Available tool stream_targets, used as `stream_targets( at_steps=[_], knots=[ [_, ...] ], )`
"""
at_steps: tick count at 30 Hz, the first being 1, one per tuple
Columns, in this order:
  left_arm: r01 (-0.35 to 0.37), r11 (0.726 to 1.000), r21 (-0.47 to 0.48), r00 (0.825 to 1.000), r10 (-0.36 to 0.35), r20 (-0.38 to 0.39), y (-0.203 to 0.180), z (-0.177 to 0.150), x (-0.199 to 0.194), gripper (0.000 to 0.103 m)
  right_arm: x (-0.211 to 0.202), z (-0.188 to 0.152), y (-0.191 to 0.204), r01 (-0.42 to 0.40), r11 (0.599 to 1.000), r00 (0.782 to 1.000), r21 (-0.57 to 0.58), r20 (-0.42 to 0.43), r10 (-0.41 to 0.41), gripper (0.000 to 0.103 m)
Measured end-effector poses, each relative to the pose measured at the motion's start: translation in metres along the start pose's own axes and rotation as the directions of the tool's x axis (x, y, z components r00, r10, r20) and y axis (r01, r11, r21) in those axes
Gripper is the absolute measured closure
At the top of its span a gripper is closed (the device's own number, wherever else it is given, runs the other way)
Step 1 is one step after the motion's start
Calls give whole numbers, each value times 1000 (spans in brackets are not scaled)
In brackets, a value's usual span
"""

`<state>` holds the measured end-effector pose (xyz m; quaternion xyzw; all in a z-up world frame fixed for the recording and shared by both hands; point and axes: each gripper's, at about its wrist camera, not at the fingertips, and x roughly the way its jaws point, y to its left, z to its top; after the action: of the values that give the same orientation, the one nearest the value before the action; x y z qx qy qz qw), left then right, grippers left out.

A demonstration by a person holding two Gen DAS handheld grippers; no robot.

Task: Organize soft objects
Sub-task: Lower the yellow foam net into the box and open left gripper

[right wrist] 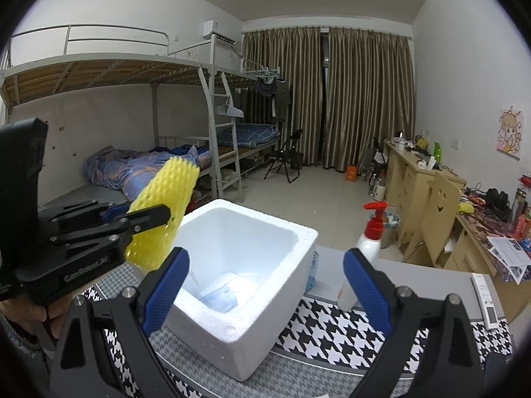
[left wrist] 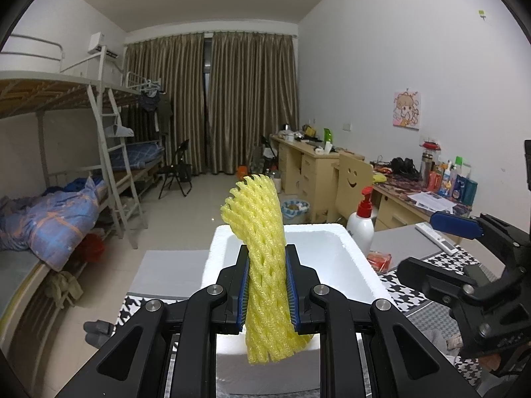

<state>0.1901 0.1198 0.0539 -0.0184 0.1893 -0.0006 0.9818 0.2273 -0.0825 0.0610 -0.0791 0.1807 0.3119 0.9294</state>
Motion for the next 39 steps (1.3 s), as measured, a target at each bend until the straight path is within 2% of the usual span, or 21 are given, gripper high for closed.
stream_targets(
  at_steps=[17, 20, 24, 27, 30, 32, 34, 39],
  knots=[
    [21, 1000, 11, 996, -20, -91, -10, 9, 35, 82, -8, -16, -24, 16, 999, 1000, 50, -20, -15, 7],
    [25, 1000, 11, 993, -23, -112, -12, 9, 40, 79, -11, -19, -27, 31, 998, 999, 53, -24, -29, 7],
    [25, 1000, 9, 992, -24, -123, -14, 10, 48, 46, -18, -23, -32, 41, 997, 999, 64, -19, -40, 7],
    [10, 1000, 16, 991, -8, -131, -16, 9, 52, 39, -21, -25, -36, 54, 996, 998, 70, -18, -52, 7],
    [14, 1000, 14, 991, -12, -134, -17, 7, 52, 18, -22, -26, -40, 57, 995, 998, 81, -18, -56, 7],
    [16, 1000, 9, 993, -15, -120, -18, 7, 48, 15, -24, -27, -43, 58, 995, 998, 85, -17, -57, 7],
    [27, 1000, 2, 994, -27, -105, -19, 7, 43, 7, -26, -27, -45, 62, 994, 998, 89, -12, -61, 7],
    [36, 999, 14, 998, -35, -60, -27, 10, 27, 4, -34, -29, -48, 63, 992, 998, 106, 1, -63, 7]
  ],
)
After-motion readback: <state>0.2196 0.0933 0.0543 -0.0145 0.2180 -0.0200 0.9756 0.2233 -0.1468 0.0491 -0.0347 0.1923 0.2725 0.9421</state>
